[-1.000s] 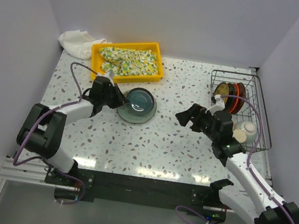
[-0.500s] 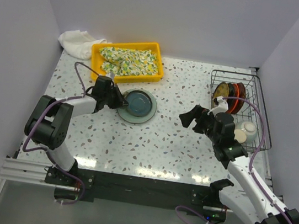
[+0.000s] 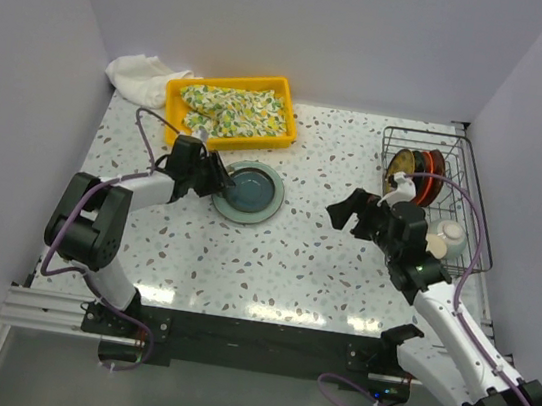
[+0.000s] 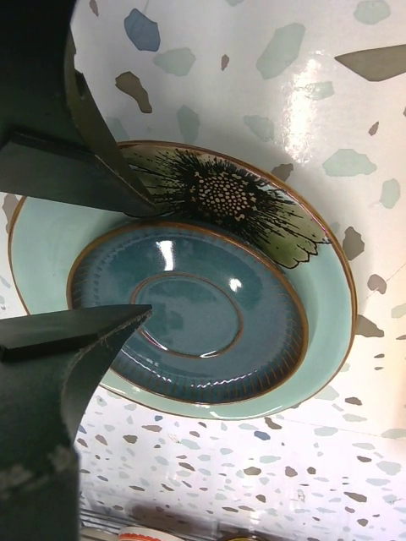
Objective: Unload the mixed dishes from the dish rack
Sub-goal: Place the plate at the center of the board, then pick up the plate from the dish rack.
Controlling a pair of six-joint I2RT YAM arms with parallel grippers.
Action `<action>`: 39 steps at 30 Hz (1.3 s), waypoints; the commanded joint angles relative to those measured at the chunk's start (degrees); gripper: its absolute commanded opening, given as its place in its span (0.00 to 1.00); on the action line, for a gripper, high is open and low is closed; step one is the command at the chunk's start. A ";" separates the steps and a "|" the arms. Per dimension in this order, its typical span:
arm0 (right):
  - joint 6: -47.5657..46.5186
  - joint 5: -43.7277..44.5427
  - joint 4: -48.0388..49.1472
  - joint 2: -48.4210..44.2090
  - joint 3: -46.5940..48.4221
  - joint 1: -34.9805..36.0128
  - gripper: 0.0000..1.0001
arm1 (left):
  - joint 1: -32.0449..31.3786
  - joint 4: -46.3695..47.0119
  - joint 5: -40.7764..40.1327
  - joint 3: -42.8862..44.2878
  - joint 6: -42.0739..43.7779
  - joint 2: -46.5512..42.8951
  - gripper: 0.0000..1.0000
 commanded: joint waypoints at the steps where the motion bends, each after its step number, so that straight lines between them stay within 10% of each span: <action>1: -4.62 4.47 -2.12 -0.91 4.14 0.17 0.98 | 0.60 -0.92 -0.36 2.55 2.62 -1.15 0.53; 15: -23.70 31.89 -9.07 2.78 15.92 -1.23 0.99 | 0.51 -13.15 -6.07 1.77 16.94 -20.56 0.84; 39: -20.46 15.30 -5.30 26.86 31.21 -31.20 0.95 | -0.02 -20.10 -12.23 -18.80 27.41 -67.59 1.00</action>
